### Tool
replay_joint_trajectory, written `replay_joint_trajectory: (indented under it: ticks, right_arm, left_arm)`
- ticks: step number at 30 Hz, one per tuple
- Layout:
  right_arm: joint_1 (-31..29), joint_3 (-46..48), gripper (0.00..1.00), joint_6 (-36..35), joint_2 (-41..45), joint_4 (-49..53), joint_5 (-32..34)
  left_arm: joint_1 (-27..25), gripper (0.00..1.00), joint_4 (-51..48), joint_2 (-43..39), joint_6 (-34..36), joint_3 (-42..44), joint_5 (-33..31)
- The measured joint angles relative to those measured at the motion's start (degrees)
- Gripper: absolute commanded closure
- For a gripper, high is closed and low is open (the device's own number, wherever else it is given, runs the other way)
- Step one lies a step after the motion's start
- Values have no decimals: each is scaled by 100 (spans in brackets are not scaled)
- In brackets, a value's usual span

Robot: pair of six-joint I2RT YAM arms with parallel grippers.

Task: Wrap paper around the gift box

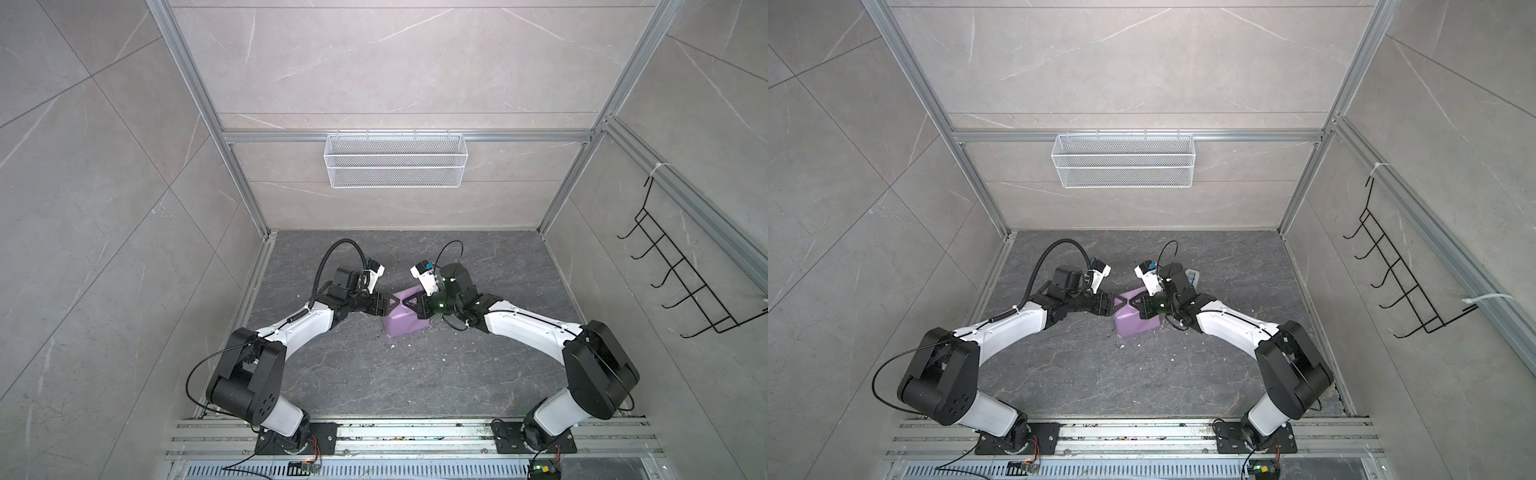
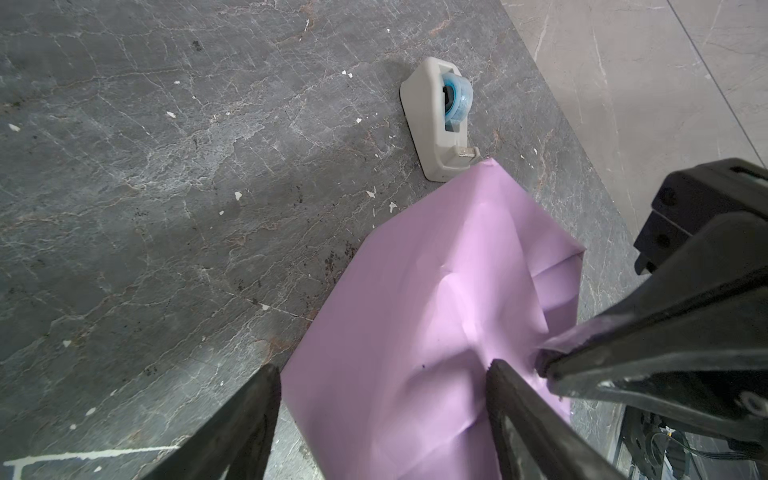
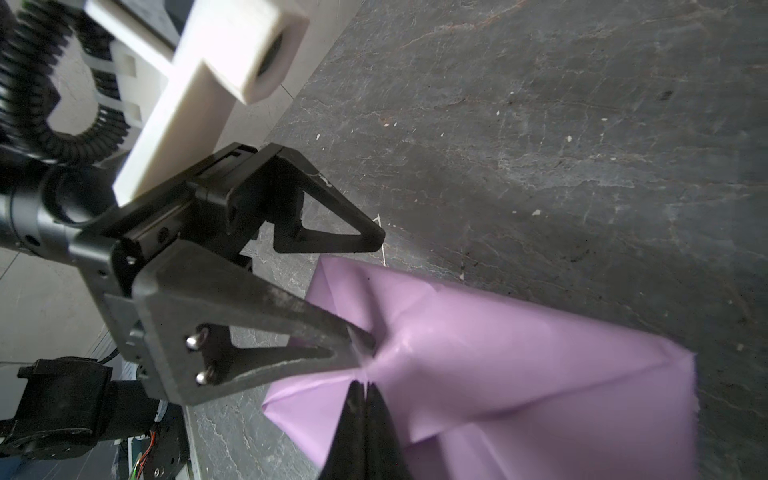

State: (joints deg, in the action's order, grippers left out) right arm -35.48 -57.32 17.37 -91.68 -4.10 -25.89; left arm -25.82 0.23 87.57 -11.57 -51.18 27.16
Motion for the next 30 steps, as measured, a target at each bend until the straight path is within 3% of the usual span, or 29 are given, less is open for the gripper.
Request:
replay_joint_trajectory:
  ticks: [30]
  right_arm:
    - [131,-688,100,-109,-555,437,216]
  left_arm:
    - [0,21,-15,0,0,0,-4]
